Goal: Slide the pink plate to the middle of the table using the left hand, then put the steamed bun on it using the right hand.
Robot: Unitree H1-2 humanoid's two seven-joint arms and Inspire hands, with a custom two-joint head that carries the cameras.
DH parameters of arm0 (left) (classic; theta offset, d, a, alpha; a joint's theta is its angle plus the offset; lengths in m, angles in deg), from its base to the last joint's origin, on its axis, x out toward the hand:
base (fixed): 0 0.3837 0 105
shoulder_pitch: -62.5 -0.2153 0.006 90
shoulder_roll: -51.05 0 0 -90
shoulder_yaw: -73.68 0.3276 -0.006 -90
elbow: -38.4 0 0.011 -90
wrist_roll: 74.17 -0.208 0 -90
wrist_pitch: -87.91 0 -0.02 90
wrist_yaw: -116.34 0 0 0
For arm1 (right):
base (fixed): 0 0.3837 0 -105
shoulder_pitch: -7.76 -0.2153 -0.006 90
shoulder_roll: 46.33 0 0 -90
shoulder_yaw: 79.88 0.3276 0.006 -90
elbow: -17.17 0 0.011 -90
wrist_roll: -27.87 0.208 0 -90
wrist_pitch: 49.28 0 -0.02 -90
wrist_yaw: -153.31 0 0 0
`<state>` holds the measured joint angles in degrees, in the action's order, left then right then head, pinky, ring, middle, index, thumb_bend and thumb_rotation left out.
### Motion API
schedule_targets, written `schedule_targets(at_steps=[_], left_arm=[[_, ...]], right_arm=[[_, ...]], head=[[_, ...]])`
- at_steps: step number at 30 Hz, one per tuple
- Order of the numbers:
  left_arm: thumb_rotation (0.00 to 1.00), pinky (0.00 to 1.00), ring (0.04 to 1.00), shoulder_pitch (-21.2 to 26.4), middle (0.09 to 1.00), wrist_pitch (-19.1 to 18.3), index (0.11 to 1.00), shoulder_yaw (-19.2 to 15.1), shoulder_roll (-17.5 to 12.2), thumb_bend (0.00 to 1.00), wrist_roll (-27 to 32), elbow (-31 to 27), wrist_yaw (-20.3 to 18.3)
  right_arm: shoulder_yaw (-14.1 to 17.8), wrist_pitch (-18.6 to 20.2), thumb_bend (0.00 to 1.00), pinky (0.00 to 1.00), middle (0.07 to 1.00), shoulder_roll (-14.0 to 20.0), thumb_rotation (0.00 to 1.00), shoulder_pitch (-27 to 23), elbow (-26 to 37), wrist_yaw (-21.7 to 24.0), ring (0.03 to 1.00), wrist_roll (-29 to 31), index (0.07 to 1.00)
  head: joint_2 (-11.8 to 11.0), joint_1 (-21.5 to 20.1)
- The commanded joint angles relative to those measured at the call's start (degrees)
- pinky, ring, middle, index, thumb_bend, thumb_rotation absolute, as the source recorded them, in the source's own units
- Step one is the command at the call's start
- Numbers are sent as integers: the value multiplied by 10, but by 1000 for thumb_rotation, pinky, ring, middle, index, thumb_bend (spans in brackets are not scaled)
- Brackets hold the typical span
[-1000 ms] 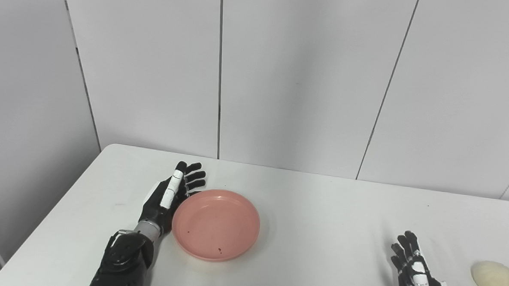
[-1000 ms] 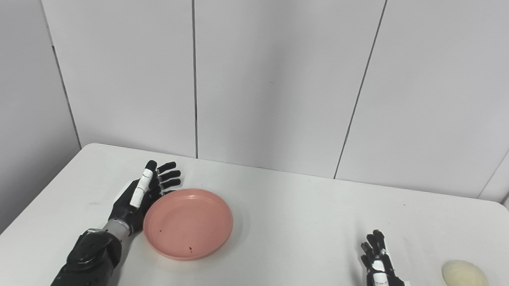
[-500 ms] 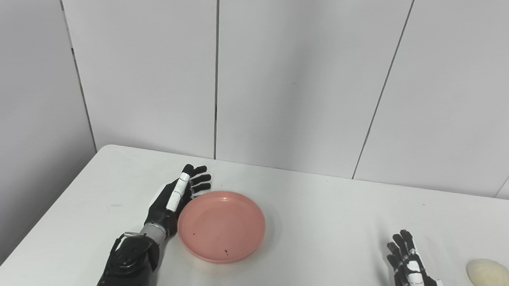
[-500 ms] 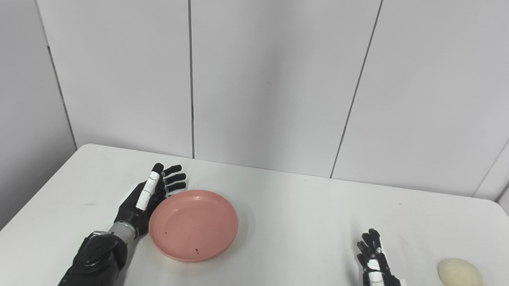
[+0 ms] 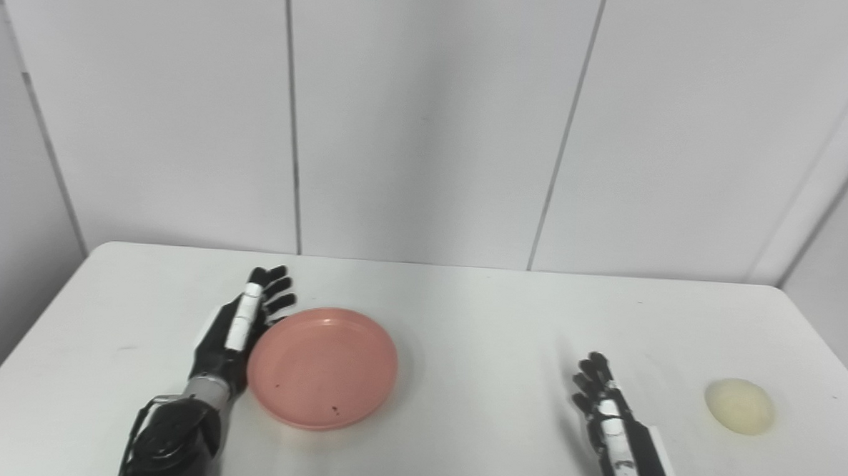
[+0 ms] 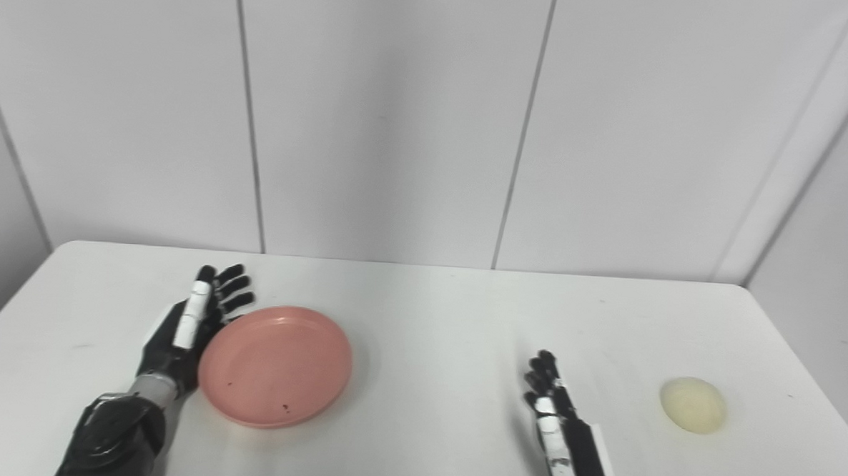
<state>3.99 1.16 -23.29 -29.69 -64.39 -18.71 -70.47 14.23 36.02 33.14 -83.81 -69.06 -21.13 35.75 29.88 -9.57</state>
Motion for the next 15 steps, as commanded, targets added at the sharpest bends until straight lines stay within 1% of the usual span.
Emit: schedule_targets(at_steps=[1,7,15], left_arm=[[922,735,875,15,903,14,844,-3,-5,884,8,-24,-5],[911,724,881,11,902,9,834,-2,0,885,13,-33,-14],[902,732,908,8,916,15,856,0,15,896,24,-37,-24]], right_arm=[[-10,9,798,964,949,-17,878,13,-9,-6,955,-2,951],[-18,12,788,973,950,-25,884,11,-7,-9,956,-12,950],[-22,20,792,964,948,-31,882,10,-6,-15,966,-21,952]], head=[[1,-10],[1,-24],[2,-38]])
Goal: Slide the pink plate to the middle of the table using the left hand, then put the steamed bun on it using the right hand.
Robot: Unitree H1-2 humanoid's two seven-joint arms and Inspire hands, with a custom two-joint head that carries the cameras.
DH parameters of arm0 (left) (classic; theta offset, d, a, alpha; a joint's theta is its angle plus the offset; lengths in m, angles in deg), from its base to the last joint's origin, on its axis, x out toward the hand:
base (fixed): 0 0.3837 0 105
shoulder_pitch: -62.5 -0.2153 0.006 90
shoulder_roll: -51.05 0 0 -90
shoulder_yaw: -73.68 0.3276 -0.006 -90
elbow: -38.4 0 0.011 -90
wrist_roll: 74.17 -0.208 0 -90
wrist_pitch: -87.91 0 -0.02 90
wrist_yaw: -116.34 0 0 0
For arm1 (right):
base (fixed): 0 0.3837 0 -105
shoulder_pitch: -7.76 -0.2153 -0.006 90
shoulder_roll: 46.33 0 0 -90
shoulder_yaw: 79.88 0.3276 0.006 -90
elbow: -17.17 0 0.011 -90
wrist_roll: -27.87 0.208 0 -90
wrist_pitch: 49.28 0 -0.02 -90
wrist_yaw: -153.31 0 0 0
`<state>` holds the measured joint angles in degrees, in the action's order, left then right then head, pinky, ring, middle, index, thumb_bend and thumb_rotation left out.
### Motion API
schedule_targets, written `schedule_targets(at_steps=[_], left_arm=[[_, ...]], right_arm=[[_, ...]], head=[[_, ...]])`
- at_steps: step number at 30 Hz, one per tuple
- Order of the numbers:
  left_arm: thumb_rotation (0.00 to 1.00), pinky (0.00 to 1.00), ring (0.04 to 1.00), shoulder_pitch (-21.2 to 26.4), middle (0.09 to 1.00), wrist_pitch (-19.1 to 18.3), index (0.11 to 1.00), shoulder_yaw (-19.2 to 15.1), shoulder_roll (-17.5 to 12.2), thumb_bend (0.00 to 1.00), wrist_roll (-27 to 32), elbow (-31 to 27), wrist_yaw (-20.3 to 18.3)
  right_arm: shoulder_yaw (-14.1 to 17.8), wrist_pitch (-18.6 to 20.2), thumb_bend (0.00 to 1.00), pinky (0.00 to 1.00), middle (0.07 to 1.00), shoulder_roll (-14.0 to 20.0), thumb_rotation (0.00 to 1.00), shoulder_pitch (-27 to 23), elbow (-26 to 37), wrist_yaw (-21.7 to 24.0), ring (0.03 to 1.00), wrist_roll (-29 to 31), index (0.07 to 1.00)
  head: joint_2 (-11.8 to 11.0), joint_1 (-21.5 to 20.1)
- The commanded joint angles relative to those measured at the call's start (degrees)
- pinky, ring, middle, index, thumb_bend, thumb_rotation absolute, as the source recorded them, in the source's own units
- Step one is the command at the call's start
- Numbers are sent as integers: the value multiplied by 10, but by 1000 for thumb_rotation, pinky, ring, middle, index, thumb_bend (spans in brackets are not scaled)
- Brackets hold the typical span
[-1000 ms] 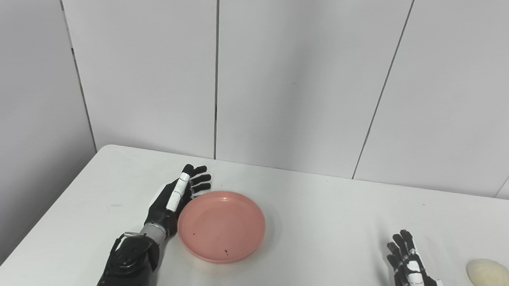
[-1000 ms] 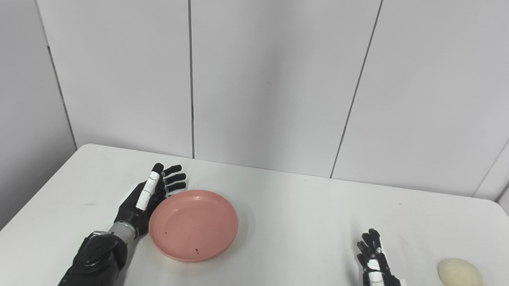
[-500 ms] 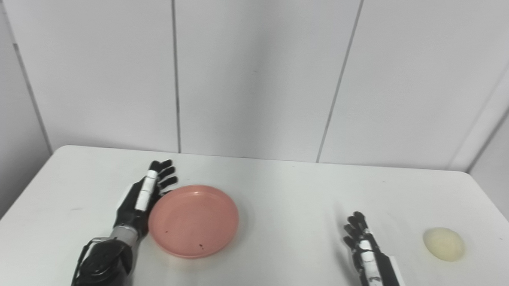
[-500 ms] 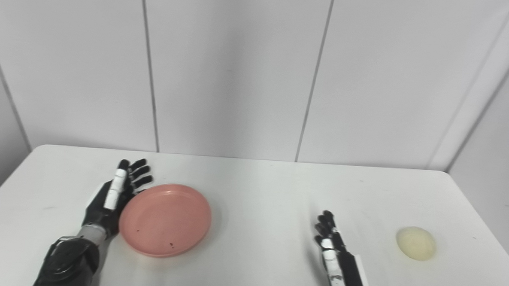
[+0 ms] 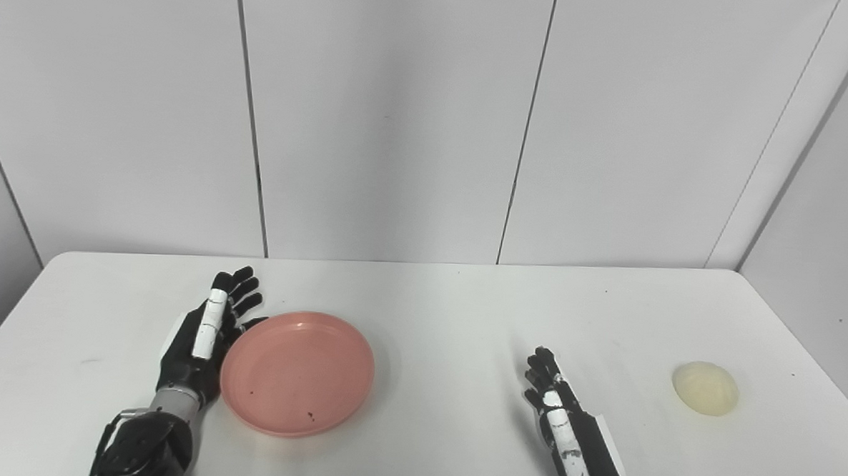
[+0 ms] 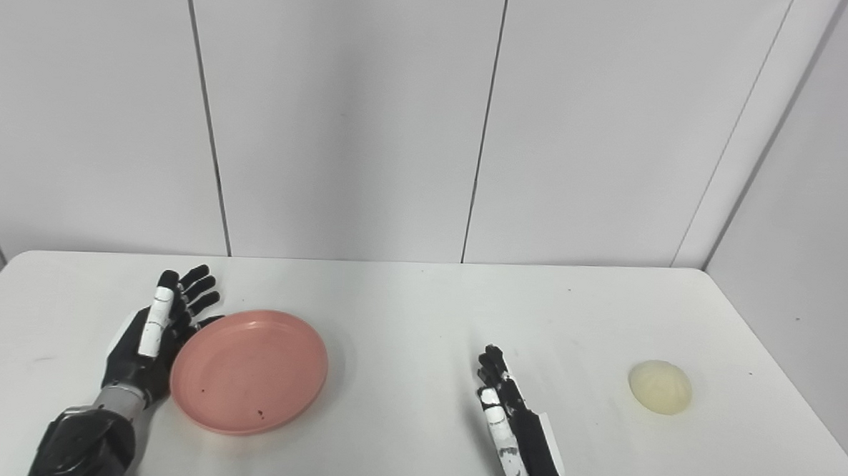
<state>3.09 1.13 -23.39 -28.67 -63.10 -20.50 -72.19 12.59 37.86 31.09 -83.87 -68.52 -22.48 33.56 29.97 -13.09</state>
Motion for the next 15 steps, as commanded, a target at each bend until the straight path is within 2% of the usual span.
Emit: schedule_targets(at_steps=[1,7,15], left_arm=[[904,731,911,16,918,15,856,1,5,895,12,-20,-7],[922,740,915,14,921,21,862,5,14,889,9,-22,-8],[922,700,904,12,914,20,856,16,24,889,0,-23,-2]], right_arm=[[-6,2,794,964,948,-11,882,10,-11,-3,967,0,952],[-12,1,770,970,945,-13,882,9,-10,-4,959,1,953],[-17,-2,762,974,950,-14,879,8,-10,-6,963,-3,957]], head=[[1,-3],[1,-10],[0,-20]])
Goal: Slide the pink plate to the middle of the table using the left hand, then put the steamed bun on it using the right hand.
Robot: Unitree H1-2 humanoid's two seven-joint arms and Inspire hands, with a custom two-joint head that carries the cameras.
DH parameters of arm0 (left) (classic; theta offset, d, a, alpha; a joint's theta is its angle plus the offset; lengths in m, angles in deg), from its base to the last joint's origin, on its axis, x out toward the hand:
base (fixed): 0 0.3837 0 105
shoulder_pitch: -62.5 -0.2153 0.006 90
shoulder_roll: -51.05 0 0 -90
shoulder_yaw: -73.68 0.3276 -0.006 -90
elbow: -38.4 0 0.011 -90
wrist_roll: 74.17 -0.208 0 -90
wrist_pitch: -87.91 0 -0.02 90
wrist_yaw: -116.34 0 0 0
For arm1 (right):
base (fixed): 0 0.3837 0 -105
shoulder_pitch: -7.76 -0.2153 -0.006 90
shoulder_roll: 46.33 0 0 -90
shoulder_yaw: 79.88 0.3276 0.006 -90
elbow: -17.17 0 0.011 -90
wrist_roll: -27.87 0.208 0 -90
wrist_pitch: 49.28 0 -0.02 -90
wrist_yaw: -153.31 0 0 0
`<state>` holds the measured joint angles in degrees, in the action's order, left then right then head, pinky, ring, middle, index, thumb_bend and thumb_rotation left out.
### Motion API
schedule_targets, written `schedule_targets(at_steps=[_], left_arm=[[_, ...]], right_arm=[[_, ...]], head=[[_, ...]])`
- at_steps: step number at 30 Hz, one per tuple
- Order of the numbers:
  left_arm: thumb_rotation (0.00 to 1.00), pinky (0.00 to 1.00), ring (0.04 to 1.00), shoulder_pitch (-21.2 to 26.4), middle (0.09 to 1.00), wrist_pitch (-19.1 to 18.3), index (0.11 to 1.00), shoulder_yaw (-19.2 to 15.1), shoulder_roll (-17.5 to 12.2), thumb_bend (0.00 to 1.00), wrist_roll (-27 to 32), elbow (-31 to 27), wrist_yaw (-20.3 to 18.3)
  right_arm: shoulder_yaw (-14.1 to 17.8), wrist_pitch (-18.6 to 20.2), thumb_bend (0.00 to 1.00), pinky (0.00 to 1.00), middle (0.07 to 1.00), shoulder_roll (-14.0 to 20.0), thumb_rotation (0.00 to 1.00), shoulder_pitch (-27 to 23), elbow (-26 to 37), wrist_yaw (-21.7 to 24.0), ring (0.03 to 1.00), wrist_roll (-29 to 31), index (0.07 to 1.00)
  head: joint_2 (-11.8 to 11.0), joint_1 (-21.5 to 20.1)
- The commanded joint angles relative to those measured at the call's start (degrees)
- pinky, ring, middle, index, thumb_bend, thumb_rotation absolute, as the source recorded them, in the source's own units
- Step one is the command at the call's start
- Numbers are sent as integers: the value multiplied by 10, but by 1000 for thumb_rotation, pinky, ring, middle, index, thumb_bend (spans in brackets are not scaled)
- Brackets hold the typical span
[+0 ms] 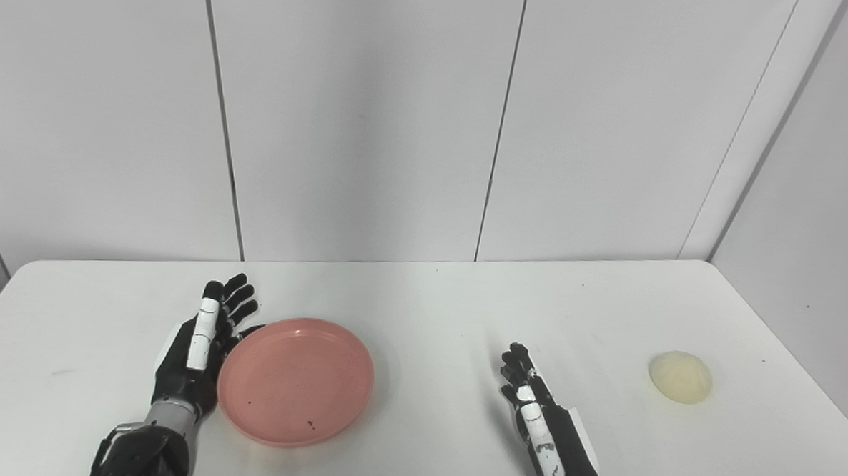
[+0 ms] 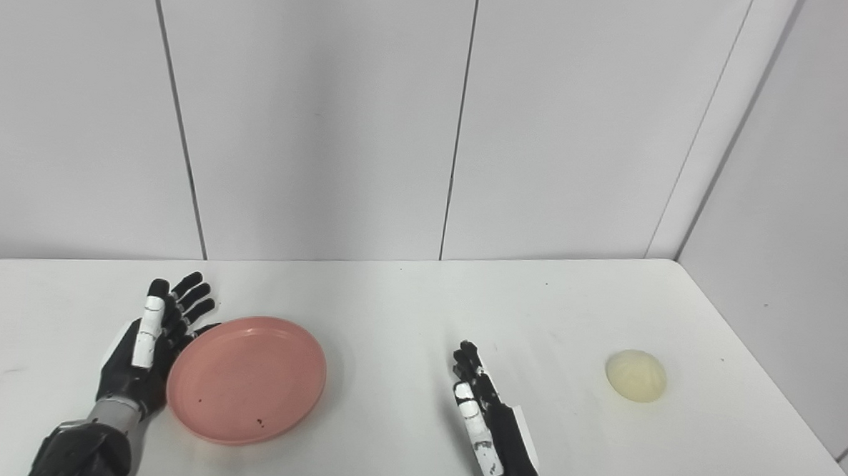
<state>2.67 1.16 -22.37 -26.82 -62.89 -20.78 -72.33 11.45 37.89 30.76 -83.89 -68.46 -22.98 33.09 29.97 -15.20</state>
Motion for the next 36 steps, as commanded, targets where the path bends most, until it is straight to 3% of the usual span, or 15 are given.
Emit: schedule_targets(at_steps=[1,7,11,17,31,36], left_arm=[[916,693,898,16,911,20,852,8,8,892,-4,-21,1],[926,696,889,13,910,20,846,20,21,880,-18,-27,9],[904,764,911,14,919,22,852,16,36,866,-9,-26,11],[872,766,900,15,899,31,815,3,58,883,-7,-19,29],[892,777,904,-10,908,17,829,23,62,880,-15,-43,17],[865,815,906,-27,905,6,806,24,76,893,-16,-65,34]], right_arm=[[-5,-1,765,974,948,-11,878,9,-10,-2,960,1,955],[-7,-1,762,975,946,-13,872,10,-9,-2,959,2,954],[-9,-2,752,976,943,-14,868,11,-7,-3,955,0,955],[-11,-3,749,975,945,-16,858,11,-8,-5,956,-1,954],[-13,0,736,967,953,-15,866,10,-7,-6,957,-7,963],[-12,1,735,967,952,-16,859,10,-7,-6,954,-6,961]], head=[[0,0],[1,-4],[2,-8],[2,-15],[3,-17],[4,-16]])
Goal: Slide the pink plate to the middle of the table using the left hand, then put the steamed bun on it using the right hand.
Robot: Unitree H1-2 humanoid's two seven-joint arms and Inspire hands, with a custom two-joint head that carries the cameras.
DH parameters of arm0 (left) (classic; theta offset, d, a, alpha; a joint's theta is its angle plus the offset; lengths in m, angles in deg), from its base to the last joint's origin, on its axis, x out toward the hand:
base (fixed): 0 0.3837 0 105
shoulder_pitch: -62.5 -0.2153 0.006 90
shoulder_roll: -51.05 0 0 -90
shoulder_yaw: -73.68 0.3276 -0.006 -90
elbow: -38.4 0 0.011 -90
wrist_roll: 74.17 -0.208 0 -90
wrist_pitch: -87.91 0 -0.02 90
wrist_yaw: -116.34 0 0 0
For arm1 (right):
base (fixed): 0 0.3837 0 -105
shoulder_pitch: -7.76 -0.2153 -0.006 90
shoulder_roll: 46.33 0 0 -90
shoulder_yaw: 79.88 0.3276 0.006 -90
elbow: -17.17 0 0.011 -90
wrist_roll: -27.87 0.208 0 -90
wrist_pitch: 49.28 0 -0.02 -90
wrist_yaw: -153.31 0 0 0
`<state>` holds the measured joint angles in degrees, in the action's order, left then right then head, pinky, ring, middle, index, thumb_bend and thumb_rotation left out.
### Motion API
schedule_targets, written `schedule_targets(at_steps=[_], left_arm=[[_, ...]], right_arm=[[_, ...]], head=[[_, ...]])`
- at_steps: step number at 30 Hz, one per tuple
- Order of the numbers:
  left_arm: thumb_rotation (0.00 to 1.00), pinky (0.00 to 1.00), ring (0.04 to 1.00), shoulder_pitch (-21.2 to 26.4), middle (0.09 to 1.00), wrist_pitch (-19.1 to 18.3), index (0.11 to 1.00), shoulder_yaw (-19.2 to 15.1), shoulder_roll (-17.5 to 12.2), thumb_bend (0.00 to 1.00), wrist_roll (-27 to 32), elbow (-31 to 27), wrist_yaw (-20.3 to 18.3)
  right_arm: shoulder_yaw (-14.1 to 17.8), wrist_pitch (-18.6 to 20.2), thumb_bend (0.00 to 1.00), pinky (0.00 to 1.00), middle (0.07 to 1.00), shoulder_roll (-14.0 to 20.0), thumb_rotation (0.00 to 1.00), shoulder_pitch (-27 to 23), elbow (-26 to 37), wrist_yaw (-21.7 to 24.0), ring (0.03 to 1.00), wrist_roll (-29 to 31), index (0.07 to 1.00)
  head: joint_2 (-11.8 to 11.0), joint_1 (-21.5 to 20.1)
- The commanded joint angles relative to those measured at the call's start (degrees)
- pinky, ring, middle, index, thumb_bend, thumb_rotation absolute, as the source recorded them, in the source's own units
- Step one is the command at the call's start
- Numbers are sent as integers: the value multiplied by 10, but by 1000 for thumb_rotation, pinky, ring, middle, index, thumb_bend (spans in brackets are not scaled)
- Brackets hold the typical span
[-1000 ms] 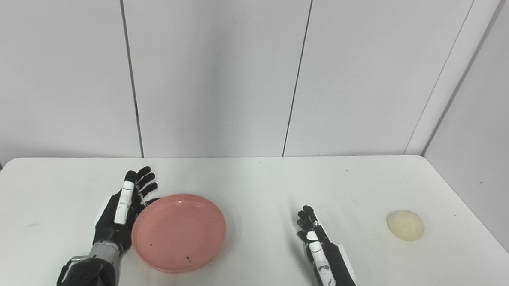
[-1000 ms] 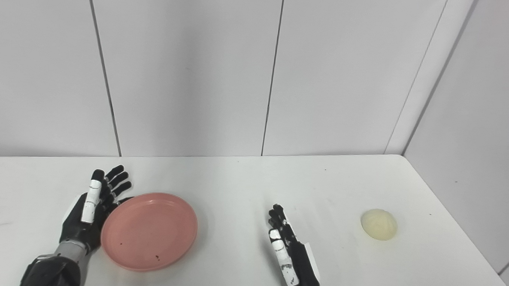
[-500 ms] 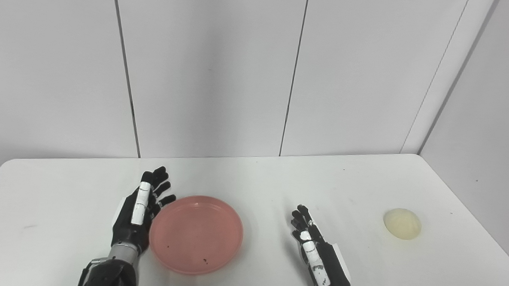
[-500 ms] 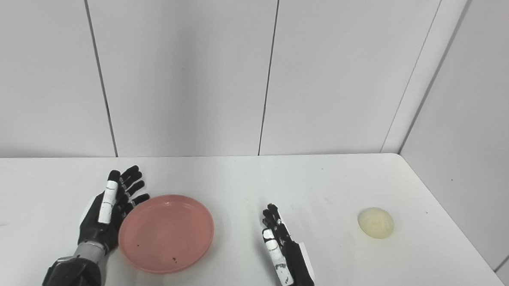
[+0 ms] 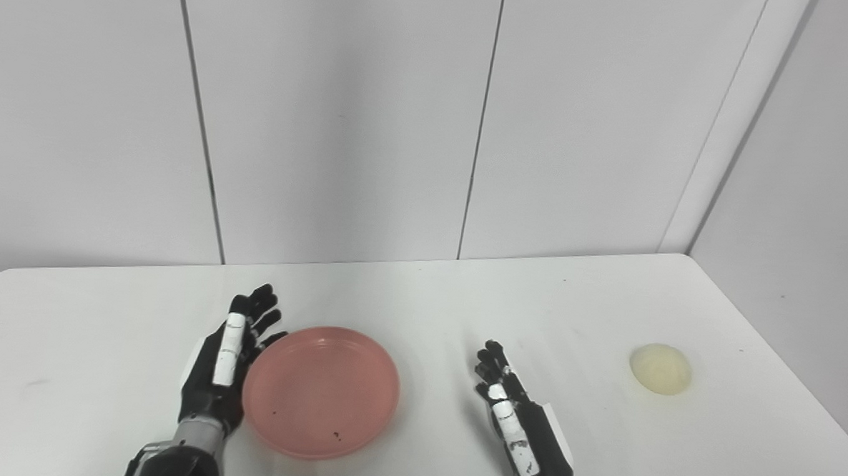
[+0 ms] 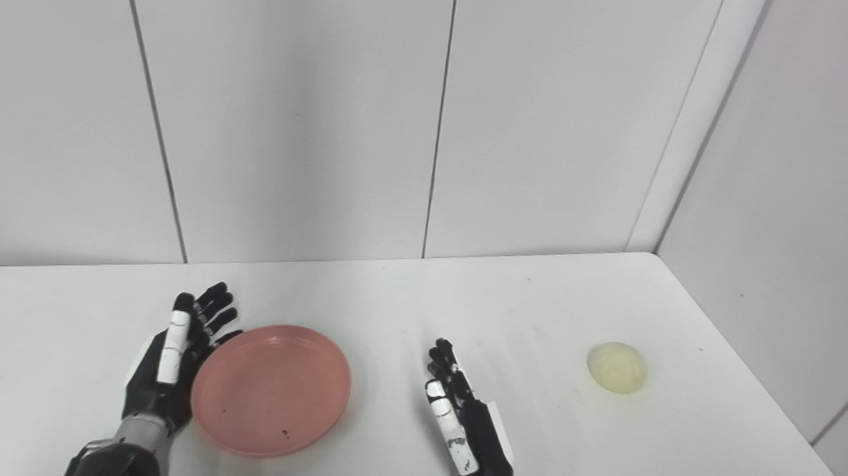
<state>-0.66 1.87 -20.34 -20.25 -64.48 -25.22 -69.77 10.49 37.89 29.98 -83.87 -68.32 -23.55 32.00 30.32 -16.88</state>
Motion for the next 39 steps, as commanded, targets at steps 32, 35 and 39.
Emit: schedule_targets(at_steps=[32,35,39], left_arm=[[918,958,946,-46,934,-42,846,38,46,809,-30,-120,57],[909,937,928,-45,920,-47,840,34,40,815,-24,-121,54],[894,912,926,-42,922,-44,846,26,35,820,-13,-116,47]], right_arm=[[-10,-1,704,965,953,-12,879,12,-4,-5,957,-19,963],[-10,-10,701,953,948,-16,874,12,-6,-10,953,-26,962],[-11,-63,673,919,947,-13,903,13,-18,-32,936,-68,997]], head=[[0,-10],[0,-16],[-1,-20]])
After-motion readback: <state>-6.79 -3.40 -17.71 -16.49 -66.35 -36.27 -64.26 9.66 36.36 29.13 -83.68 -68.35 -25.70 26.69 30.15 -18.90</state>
